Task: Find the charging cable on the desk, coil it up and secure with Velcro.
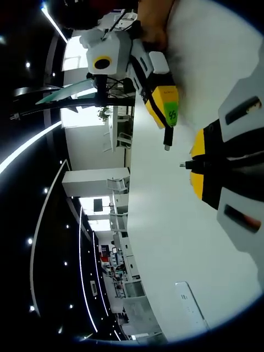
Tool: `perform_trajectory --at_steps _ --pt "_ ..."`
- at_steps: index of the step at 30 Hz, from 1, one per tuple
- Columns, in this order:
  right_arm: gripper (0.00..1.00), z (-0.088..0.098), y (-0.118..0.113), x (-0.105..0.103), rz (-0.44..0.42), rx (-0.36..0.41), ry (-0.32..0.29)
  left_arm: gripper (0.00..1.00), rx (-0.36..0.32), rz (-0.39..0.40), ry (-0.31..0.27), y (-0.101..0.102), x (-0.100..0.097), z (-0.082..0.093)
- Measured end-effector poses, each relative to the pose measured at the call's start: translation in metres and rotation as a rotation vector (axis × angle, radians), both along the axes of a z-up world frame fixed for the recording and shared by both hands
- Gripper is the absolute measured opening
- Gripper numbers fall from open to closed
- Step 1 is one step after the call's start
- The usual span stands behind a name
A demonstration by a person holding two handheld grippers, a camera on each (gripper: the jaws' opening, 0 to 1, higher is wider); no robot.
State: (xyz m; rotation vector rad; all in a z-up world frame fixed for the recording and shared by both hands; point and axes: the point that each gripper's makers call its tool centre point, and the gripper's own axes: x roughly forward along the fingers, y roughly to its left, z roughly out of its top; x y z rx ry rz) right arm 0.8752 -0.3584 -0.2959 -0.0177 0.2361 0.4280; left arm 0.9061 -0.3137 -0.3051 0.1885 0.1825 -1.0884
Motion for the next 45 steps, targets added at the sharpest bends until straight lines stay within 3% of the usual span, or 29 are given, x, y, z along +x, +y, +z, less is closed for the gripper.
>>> perform_trajectory --at_steps 14,18,21,26,27,30,31,34,38,42,44,45 --pt "0.07 0.001 -0.012 0.008 -0.091 0.058 0.024 0.08 -0.033 -0.002 0.015 0.0 0.0 0.004" --pt "0.07 -0.005 -0.008 0.006 -0.091 0.018 0.053 0.08 -0.045 0.0 0.023 -0.001 0.001 0.005" --pt "0.07 -0.002 -0.013 0.007 -0.114 0.048 0.052 0.08 -0.075 -0.005 0.043 0.0 0.002 0.009" --pt "0.06 -0.004 -0.008 0.003 -0.142 0.024 0.069 0.08 -0.14 -0.017 0.115 0.0 -0.001 0.015" --pt "0.06 -0.005 -0.007 0.002 -0.154 0.013 0.072 0.08 -0.13 -0.022 0.103 0.0 -0.003 0.017" --pt "0.06 -0.007 -0.007 -0.002 -0.187 0.015 0.092 0.08 -0.053 -0.04 -0.036 0.004 -0.006 0.025" --pt "0.06 -0.01 -0.007 -0.004 -0.204 0.021 0.104 0.08 -0.06 -0.041 -0.036 0.004 -0.007 0.029" --pt "0.06 -0.008 -0.004 -0.008 -0.241 0.005 0.113 0.08 -0.084 -0.024 -0.045 0.014 -0.007 0.047" --pt "0.06 0.01 0.002 -0.011 -0.264 -0.008 0.084 0.08 -0.084 -0.003 -0.081 0.04 -0.007 0.065" --pt "0.06 0.022 0.021 -0.01 -0.257 -0.008 0.062 0.08 -0.077 0.023 -0.087 0.074 -0.004 0.074" --pt "0.06 0.025 0.035 -0.011 -0.248 -0.034 0.05 0.08 -0.006 0.033 -0.123 0.102 0.002 0.073" --pt "0.06 0.027 0.04 -0.011 -0.257 -0.052 0.042 0.08 -0.018 0.032 -0.115 0.113 0.003 0.076"
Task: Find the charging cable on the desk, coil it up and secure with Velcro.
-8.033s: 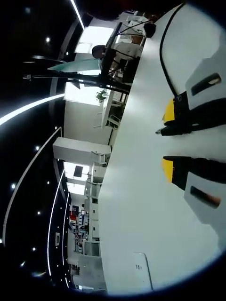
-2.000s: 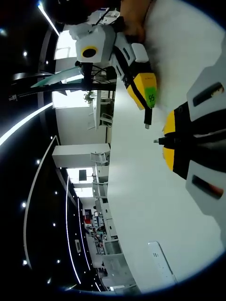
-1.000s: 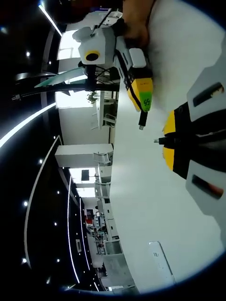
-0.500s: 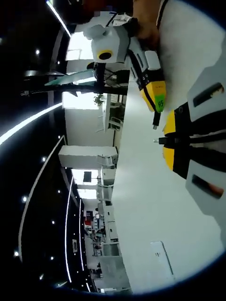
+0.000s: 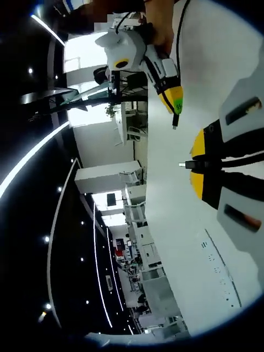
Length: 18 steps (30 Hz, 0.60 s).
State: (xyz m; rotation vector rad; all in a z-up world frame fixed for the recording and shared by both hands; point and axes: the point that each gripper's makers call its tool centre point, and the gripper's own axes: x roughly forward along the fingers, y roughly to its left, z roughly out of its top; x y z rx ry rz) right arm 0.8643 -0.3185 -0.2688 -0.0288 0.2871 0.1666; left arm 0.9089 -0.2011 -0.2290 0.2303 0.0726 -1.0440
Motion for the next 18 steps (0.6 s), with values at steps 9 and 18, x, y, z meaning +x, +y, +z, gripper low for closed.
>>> perform_trajectory --at_steps 9,18 --pt "0.06 0.026 0.083 -0.009 0.042 0.055 -0.083 0.08 -0.177 0.071 0.031 0.107 0.019 0.043" --pt "0.06 0.025 0.143 0.0 0.099 0.029 -0.067 0.08 -0.131 0.102 -0.036 0.176 0.026 0.04"
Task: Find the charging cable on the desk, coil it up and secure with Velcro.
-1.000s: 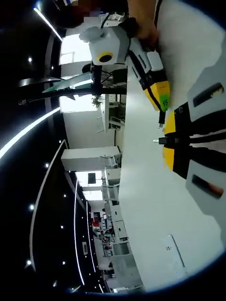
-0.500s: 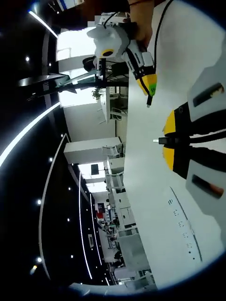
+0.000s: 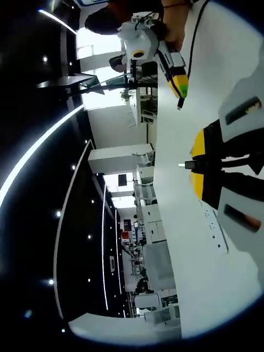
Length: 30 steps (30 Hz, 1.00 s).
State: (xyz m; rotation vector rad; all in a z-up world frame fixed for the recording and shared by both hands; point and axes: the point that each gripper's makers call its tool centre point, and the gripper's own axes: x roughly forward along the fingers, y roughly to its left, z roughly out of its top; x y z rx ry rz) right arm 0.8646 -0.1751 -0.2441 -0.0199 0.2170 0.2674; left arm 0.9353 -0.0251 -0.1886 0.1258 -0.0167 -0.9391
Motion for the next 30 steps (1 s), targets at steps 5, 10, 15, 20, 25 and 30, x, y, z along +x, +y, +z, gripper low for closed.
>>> perform_trajectory --at_steps 5,10,15,20,25,30 --pt "0.06 0.015 0.022 -0.007 0.012 0.061 -0.046 0.08 0.028 -0.1 -0.074 -0.001 -0.004 -0.007" --pt "0.06 0.03 0.05 -0.009 0.036 0.049 -0.078 0.08 0.002 -0.195 -0.111 -0.015 -0.004 -0.011" --pt "0.06 0.046 0.075 -0.011 0.105 0.074 -0.142 0.08 -0.02 -0.238 -0.136 -0.023 -0.008 -0.013" --pt "0.06 0.038 0.085 -0.015 0.145 0.022 -0.159 0.08 0.035 -0.294 -0.159 -0.026 -0.009 -0.024" --pt "0.06 0.027 0.088 -0.015 0.142 -0.044 -0.134 0.08 0.013 -0.345 -0.146 -0.036 -0.005 -0.026" --pt "0.07 0.041 0.088 -0.03 0.134 -0.083 -0.208 0.08 0.031 -0.389 -0.161 -0.055 -0.006 -0.027"
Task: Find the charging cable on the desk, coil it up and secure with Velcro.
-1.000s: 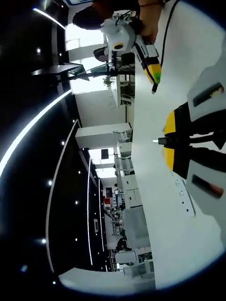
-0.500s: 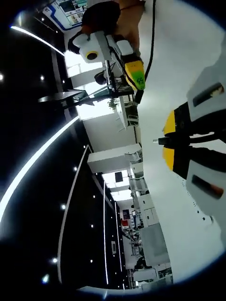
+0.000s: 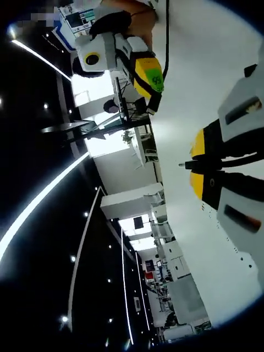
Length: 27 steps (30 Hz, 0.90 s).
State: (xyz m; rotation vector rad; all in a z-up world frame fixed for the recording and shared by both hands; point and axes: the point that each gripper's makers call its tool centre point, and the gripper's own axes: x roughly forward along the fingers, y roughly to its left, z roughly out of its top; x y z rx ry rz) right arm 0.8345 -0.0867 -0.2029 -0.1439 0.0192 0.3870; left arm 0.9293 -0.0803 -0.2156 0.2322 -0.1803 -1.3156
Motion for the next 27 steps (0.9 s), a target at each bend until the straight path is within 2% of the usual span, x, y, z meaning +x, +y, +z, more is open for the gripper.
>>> perform_trajectory --at_steps 2,5,6,8,9,10,11,15,18,27 --pt "0.07 0.007 -0.002 -0.006 -0.005 0.0 -0.029 0.08 0.003 -0.032 -0.021 -0.014 -0.007 0.003" --pt "0.07 0.01 -0.007 -0.009 -0.009 0.032 -0.032 0.08 0.013 -0.103 -0.044 -0.031 -0.019 -0.004" --pt "0.07 0.011 -0.008 -0.01 -0.007 0.052 -0.038 0.08 0.015 -0.111 -0.016 -0.036 -0.019 -0.009" --pt "0.07 0.011 -0.01 -0.01 -0.011 0.065 -0.035 0.08 -0.022 -0.188 0.032 -0.043 -0.03 -0.014" --pt "0.07 0.011 -0.011 -0.009 -0.017 0.066 -0.036 0.08 -0.014 -0.192 0.05 -0.044 -0.029 -0.019" --pt "0.07 0.012 -0.012 -0.006 -0.022 0.064 -0.038 0.08 0.005 -0.184 0.04 -0.045 -0.027 -0.023" --pt "0.07 0.012 -0.011 -0.007 -0.027 0.053 -0.038 0.08 0.047 -0.176 0.047 -0.047 -0.026 -0.033" --pt "0.07 0.011 -0.009 -0.01 -0.025 0.045 -0.037 0.08 0.098 -0.193 0.071 -0.056 -0.031 -0.049" --pt "0.07 0.012 -0.011 -0.009 -0.036 0.038 -0.042 0.08 0.174 -0.2 0.048 -0.062 -0.035 -0.064" --pt "0.07 0.01 -0.019 -0.005 -0.077 0.078 -0.021 0.08 0.207 -0.207 0.081 -0.062 -0.031 -0.076"
